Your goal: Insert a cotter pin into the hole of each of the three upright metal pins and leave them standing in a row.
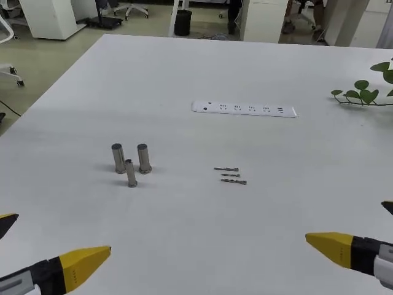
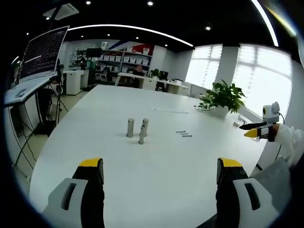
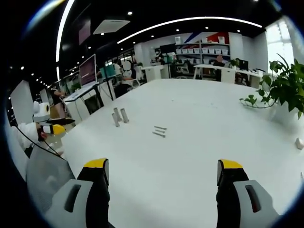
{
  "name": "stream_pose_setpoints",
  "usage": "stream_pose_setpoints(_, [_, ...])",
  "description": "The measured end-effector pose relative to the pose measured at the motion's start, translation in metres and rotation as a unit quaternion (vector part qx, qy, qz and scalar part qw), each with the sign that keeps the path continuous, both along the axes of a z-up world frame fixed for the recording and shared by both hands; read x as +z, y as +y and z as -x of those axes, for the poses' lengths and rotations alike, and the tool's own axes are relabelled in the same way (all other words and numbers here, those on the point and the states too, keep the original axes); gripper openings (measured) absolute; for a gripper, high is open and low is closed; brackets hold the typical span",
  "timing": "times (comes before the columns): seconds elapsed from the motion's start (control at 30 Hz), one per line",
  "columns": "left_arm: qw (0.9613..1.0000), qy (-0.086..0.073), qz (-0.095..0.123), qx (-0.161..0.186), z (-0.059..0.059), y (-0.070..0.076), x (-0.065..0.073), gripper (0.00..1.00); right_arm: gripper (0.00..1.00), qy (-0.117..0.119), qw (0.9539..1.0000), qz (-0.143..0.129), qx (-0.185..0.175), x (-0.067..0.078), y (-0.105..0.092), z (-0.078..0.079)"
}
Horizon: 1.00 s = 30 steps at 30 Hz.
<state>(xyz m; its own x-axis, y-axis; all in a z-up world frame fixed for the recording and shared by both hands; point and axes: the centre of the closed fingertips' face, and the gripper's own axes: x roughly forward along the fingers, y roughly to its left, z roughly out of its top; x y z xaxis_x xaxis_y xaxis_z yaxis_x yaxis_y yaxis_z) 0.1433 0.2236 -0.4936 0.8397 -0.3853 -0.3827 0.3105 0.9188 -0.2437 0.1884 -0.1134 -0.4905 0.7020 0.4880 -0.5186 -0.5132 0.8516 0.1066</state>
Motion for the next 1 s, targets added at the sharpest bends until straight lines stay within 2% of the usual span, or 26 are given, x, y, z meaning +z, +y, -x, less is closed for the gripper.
stream_pose_setpoints(0.27, [0.9999,0.004,-0.006,-0.007,-0.001,-0.002,-0.001,0.99,0.92,0.003,1.0000,0.003,0.001,0.001,-0.001,-0.001])
stream_pose_setpoints(0.3, [0.9999,0.004,-0.004,-0.009,-0.002,-0.002,0.000,0.99,0.92,0.004,1.0000,0.000,0.001,0.001,0.000,-0.001])
stream_pose_setpoints(0.33, [0.9999,0.004,-0.003,-0.015,-0.002,-0.003,0.001,0.99,0.92,0.006,0.9998,-0.016,0.000,0.003,0.003,0.000])
stream_pose_setpoints(0.4, [0.9996,-0.001,0.000,-0.028,-0.002,-0.007,0.004,0.99,0.90,-0.004,0.9997,-0.023,-0.011,0.009,0.000,-0.003])
stream_pose_setpoints(0.53, [0.9995,-0.003,-0.003,-0.031,-0.002,-0.007,0.006,0.99,0.90,-0.013,0.9994,-0.028,-0.014,0.017,-0.001,-0.006])
stream_pose_setpoints(0.6, [0.9995,-0.003,-0.004,-0.030,-0.002,-0.006,0.006,0.99,0.89,-0.034,0.9992,-0.009,-0.017,0.023,-0.005,-0.011])
stream_pose_setpoints(0.73, [0.9996,-0.003,-0.003,-0.028,-0.004,-0.004,0.007,0.99,0.90,-0.036,0.9993,-0.001,-0.011,0.029,-0.002,-0.014])
stream_pose_setpoints(0.83, [0.9997,-0.005,-0.002,-0.024,-0.005,-0.002,0.008,0.99,0.91,-0.044,0.9989,-0.007,-0.012,0.035,0.000,-0.016])
stream_pose_setpoints(0.93, [0.9998,-0.007,0.012,-0.014,-0.007,0.001,0.011,0.99,0.90,-0.044,0.9990,-0.003,-0.008,0.037,0.002,-0.017])
stream_pose_setpoints(0.97, [0.9998,-0.009,0.015,-0.012,-0.008,0.002,0.012,0.99,0.90,-0.043,0.9990,-0.005,-0.008,0.037,0.002,-0.017])
stream_pose_setpoints(1.0, [0.9998,-0.010,0.016,-0.011,-0.008,0.003,0.013,0.99,0.90,-0.045,0.9987,-0.022,-0.009,0.041,0.004,-0.017])
